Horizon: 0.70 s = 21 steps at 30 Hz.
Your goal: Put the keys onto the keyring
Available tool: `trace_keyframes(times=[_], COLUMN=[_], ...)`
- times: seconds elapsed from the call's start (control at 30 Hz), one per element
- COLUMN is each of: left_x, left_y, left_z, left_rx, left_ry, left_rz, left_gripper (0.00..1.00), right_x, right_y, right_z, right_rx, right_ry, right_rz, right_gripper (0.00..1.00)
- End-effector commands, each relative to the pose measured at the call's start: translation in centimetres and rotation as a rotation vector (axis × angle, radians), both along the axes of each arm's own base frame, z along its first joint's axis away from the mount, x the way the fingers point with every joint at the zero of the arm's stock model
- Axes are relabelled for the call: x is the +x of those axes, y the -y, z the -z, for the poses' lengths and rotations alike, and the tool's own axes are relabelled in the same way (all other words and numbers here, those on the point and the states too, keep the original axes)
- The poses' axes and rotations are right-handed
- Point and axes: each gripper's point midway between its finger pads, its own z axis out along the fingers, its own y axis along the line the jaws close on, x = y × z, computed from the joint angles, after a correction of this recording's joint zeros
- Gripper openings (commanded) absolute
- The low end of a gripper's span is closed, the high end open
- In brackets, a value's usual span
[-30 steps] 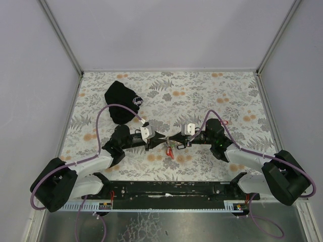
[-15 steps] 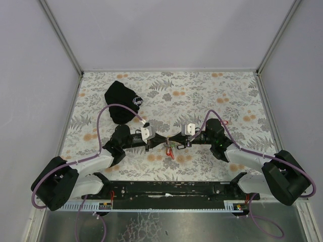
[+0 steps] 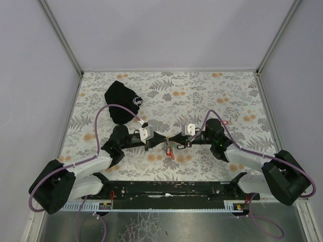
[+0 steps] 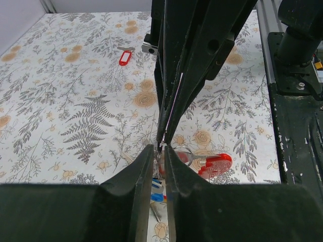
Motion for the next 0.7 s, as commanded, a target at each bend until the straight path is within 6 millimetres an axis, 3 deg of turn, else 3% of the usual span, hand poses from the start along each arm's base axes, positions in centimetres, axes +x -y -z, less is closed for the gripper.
trace_keyframes(times=[0.0, 0.47, 0.67], left_x=[0.41, 0.71, 0.81], left_y=[0.29, 0.71, 0.61], left_z=[-1.01, -0.63, -0.58], left_rx=[-0.020, -0.013, -0.006], left_ry=[0.043, 0.021, 0.020], left_rz=[0.011, 0.022, 0.013], left_gripper=[0.14, 0.13, 0.00], right_x=[0.63, 0.45, 0.51], right_y=[-0.50, -0.58, -0.63], right_z=[-2.81, -2.78, -2.61], right_rx=[0.055, 0.056, 0.052], right_ry=[0.064, 0.056, 0.042], right_rz=[-0.009, -0.021, -0.019], right_gripper=[0.00, 0.00, 0.00])
